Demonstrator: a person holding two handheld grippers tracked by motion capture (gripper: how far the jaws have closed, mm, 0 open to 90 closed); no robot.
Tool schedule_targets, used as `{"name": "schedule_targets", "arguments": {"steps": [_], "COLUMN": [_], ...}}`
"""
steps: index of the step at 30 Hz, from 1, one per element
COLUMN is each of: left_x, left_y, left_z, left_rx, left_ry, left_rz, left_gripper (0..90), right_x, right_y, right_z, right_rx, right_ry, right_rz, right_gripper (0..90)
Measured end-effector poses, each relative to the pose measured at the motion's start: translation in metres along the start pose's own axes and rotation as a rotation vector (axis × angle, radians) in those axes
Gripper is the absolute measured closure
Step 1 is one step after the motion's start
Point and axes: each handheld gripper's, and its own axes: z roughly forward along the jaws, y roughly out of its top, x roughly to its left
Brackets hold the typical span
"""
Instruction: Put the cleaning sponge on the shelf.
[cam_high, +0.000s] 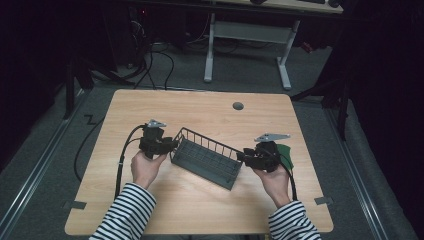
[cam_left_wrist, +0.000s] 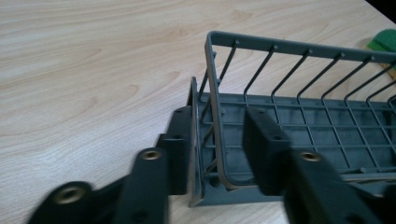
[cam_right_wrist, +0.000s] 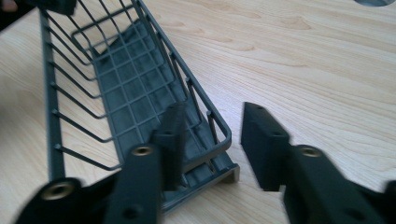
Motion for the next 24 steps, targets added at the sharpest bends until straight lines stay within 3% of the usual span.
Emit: {"name": "schedule_targets", "arguments": {"steps": [2,3,9,13,18,24], "left_x": [0.001,0.002,0.004,0.006,0.004,0.012], "left_y": [-0.001,-0.001,-0.005,-0.009,-0.015,-0.033], "left_z": [-0.003,-0.004,-0.015,-0.027,-0.040,-0.053], "left_rx": [-0.024,-0.031,-0.054,-0.103,-0.146,-0.165], "left_ry": [-0.005,-0.006,0.004,-0.028,-0.002,0.038], "left_rz": [-0.011,-0.011,0.007,-0.011,0.012,0.016], "left_gripper": [52.4,44.3,32.4,32.3,32.1,31.4], "right_x": [0.001,-0.001,-0.005,-0.008,-0.015,-0.031], "right_y": [0.000,0.000,-0.001,-0.003,-0.009,-0.024], "right_z": [-0.001,-0.005,-0.015,-0.022,-0.034,-0.043], "right_rx": [-0.008,-0.038,-0.096,-0.124,-0.174,-0.171], "right_ry": [0.002,-0.010,-0.026,-0.041,-0.068,-0.129], "right_rz": [0.007,0.018,0.026,0.026,0.038,0.068], "right_gripper": [49.9,45.4,41.0,39.8,38.5,36.4]}}
